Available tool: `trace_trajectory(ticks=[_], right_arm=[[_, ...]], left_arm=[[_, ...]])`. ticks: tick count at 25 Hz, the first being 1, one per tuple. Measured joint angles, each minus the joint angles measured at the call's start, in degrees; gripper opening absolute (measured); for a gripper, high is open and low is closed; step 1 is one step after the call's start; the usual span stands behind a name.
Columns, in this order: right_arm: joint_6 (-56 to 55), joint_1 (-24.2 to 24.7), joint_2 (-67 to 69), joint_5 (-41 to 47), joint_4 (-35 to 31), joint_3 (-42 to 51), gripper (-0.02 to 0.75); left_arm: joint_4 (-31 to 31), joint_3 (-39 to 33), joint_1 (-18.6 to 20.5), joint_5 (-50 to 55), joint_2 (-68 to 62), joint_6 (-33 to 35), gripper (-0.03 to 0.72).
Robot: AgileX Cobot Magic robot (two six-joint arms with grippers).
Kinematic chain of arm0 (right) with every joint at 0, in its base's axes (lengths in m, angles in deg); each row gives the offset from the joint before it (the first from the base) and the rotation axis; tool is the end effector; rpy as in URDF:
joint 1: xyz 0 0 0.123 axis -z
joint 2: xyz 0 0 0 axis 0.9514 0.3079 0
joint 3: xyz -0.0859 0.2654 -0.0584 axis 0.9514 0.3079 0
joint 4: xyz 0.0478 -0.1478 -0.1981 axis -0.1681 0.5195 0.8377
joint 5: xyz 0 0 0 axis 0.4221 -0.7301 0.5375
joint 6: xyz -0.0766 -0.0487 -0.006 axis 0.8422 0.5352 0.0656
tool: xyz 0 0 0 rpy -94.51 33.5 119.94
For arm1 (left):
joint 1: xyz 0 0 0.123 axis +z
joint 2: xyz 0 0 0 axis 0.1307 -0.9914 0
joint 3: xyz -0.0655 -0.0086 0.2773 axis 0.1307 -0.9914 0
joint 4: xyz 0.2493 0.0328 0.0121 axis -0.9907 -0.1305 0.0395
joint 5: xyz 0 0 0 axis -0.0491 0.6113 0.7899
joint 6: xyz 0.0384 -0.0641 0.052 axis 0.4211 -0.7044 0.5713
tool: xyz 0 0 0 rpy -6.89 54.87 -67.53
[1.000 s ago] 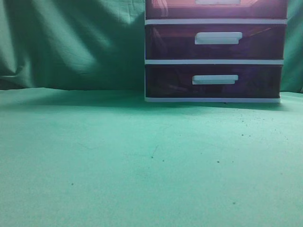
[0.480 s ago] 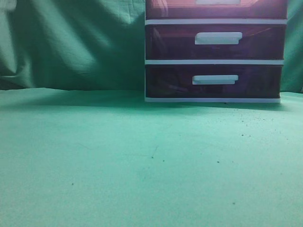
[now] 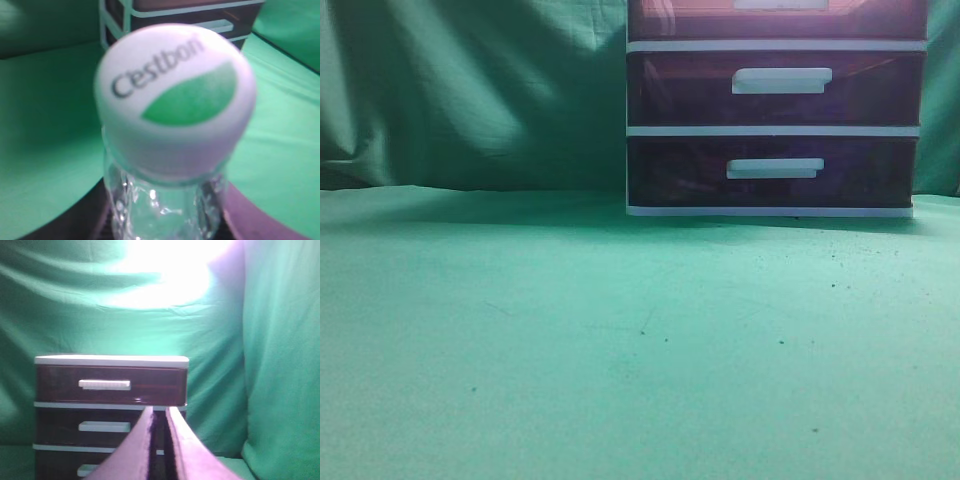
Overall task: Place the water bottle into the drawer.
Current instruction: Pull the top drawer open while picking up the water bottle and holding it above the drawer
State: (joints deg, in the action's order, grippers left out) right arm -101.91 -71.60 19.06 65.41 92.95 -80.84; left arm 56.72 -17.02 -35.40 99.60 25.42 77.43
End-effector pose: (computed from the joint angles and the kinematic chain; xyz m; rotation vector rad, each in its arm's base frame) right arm 0.0517 0.0044 0.2303 -0.0396 1.2550 0.0282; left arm 0.1339 -0.0746 0.3611 0.4021 1.9191 -0.4221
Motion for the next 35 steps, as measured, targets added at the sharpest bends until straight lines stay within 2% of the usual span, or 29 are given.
trace_trajectory(ticks=[4,9,14,16,19,23,29,35], right_arm=[[2.23,0.00,2.93,11.24,0.13,-9.27,0.047],[9.68,0.00,16.33,25.45,0.15,-22.54,0.047],[13.53,-0.11,31.18,29.82,0.15,-32.34,0.047],[16.72,-1.73,36.31,29.82,0.48,-36.41,0.047],[28.57,-5.92,45.69,29.82,1.31,-42.51,0.047],[44.47,-12.02,57.44,28.47,6.84,-49.37,0.047],[48.91,-14.30,72.19,17.66,12.14,-56.08,0.047],[60.85,-14.30,81.80,3.74,18.53,-58.10,0.313]], left_arm=[[1.00,0.09,-0.68,1.16,0.24,0.00,0.272],[1.00,0.09,-0.80,1.16,0.24,0.00,0.272],[1.00,0.09,-0.80,1.16,0.24,0.00,0.272],[0.89,0.09,-0.80,1.16,0.24,0.00,0.272],[0.79,0.09,-0.80,1.16,0.24,0.00,0.272],[0.67,0.09,-0.80,1.16,0.24,0.00,0.272],[0.56,0.09,-0.80,1.16,0.24,0.00,0.272],[0.56,0.09,-0.80,1.16,0.24,0.00,0.272]])
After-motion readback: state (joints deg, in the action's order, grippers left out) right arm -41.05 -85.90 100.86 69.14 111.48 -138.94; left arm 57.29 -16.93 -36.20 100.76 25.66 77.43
